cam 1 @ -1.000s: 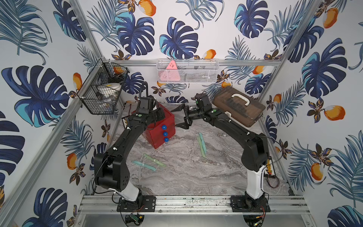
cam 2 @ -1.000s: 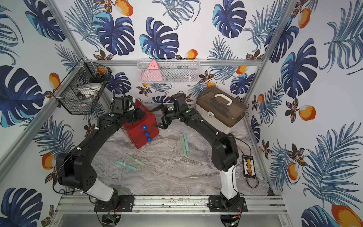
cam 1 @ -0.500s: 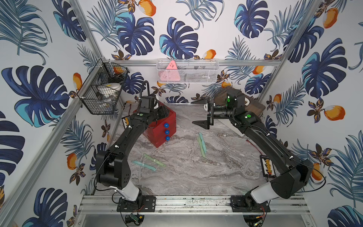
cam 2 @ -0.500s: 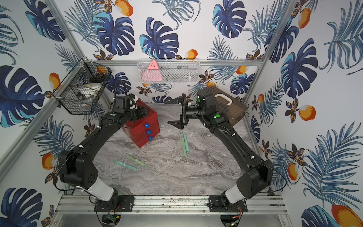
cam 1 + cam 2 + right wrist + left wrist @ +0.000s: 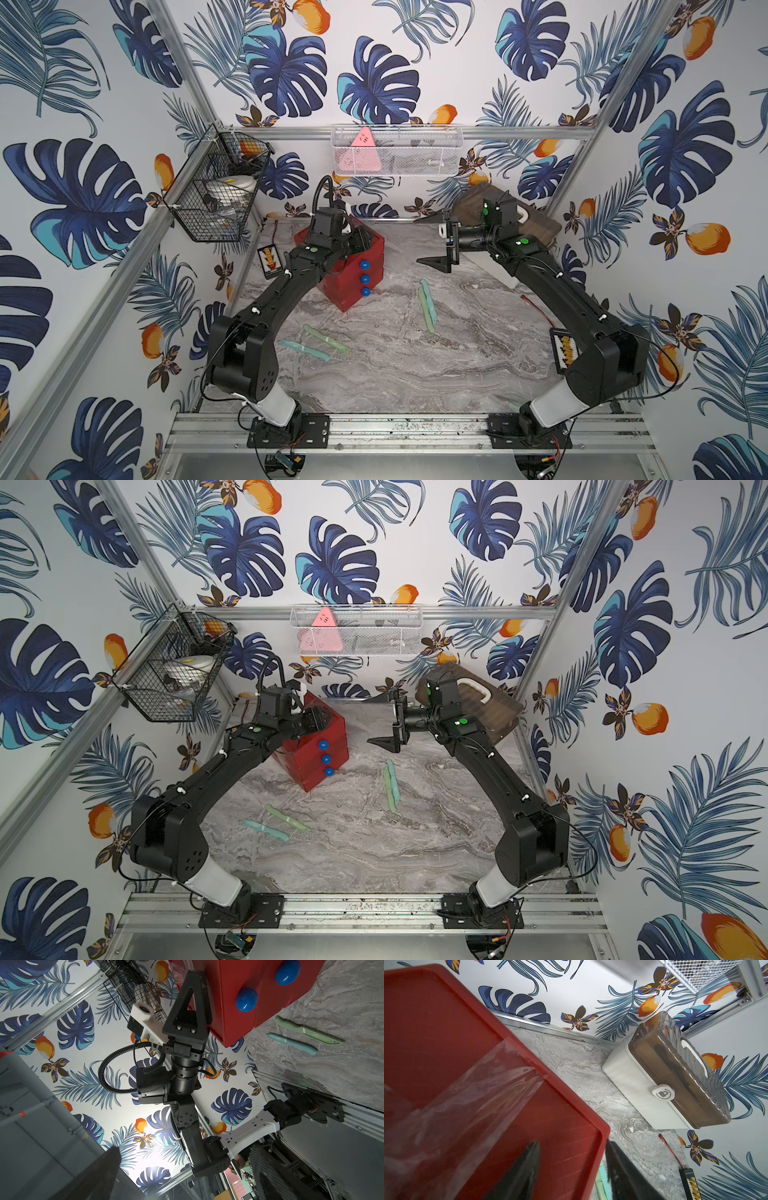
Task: Place the fruit knives into the drawer by color
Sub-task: Open the drawer in the storage box.
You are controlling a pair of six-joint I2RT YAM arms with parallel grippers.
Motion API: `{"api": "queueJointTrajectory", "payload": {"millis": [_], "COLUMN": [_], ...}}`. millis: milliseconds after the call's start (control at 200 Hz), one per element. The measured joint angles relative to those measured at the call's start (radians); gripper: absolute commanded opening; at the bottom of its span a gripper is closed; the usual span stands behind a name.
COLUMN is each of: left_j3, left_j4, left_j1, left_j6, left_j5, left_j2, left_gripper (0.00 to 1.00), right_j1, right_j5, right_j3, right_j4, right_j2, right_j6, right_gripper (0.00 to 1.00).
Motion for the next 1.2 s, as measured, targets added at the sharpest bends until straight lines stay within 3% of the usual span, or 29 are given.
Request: {"api": "queueJointTrajectory", "payload": {"millis": [440, 931, 1201], "left_j3": [0.014, -0.012, 0.115], "left_j4": [0.01, -0.154, -0.291], "left_j1": [-0.009, -0.055, -0.085], "left_j6": [0.011, -0.001, -0.002], "left_j5": [-0.001, 0.016, 0.024], "left_j2": [0.009, -0.099, -0.083], "left_gripper": [0.59, 0.61, 0.79], "right_j1": [-0.049, -0.043, -0.043], "right_j5": [0.037, 0.193, 0.279], "right_j3": [-0.082, 0.033, 0.087], "right_j4": [0.042, 0.016, -0.128], "right_j2": [0.028, 0.236, 0.296], "right_j6": [-0.079, -0.244, -0.431], "right_gripper": [1.0, 1.0, 1.0]}}
